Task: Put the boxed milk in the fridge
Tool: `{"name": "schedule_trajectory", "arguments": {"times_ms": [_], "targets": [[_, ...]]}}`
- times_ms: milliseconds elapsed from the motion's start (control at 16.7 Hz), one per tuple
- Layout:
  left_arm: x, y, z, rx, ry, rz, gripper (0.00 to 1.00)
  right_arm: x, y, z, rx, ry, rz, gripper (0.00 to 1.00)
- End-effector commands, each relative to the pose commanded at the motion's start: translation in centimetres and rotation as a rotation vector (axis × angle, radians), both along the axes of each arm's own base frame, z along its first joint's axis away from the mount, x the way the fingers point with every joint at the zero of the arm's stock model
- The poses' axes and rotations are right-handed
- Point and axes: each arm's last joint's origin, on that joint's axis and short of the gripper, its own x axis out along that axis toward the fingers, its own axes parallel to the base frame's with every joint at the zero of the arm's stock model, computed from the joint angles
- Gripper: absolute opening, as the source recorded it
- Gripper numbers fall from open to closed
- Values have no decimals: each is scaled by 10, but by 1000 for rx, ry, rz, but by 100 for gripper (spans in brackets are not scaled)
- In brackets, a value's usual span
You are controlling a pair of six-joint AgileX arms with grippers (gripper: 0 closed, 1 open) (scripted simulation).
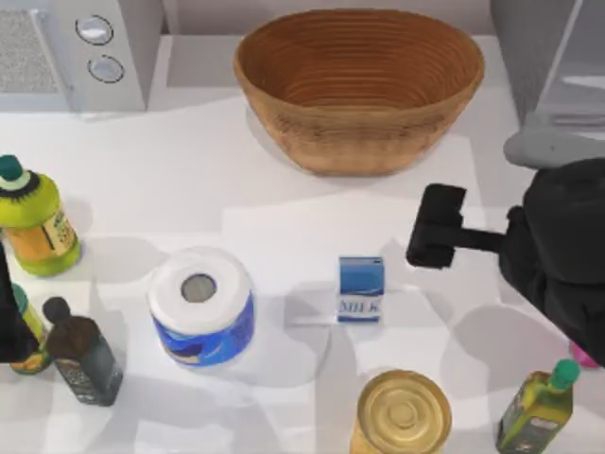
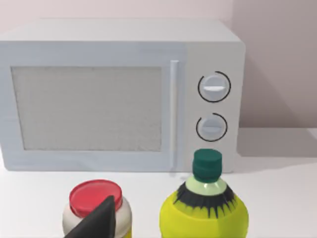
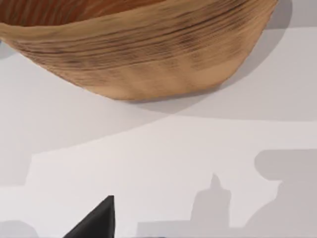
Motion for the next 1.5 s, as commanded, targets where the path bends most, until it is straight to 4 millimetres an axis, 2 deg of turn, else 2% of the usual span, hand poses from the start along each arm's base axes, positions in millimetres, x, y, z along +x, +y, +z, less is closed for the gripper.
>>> {"name": "schedule_trajectory", "arguments": {"times_ms": [240, 360, 480, 660, 960, 1140, 1320, 1500], "targets": [[0, 0, 0, 0, 0, 0, 100, 7, 73, -46, -142, 96, 3, 100], [0, 0, 0, 0, 0, 0, 100, 6, 96, -70, -211, 116, -7, 100], [0, 0, 0, 0, 0, 0, 100, 6, 110, -87, -265, 125, -20, 100], [0, 0, 0, 0, 0, 0, 100, 7, 117, -99, -302, 129, -37, 100], [0, 0, 0, 0, 0, 0, 100, 8, 115, -99, -301, 130, -39, 100], [0, 0, 0, 0, 0, 0, 100, 22, 111, -100, -288, 118, -43, 100], [0, 0, 0, 0, 0, 0, 100, 39, 110, -115, -293, 120, -47, 100], [0, 0, 0, 0, 0, 0, 100, 45, 116, -130, -300, 128, -40, 100]]}}
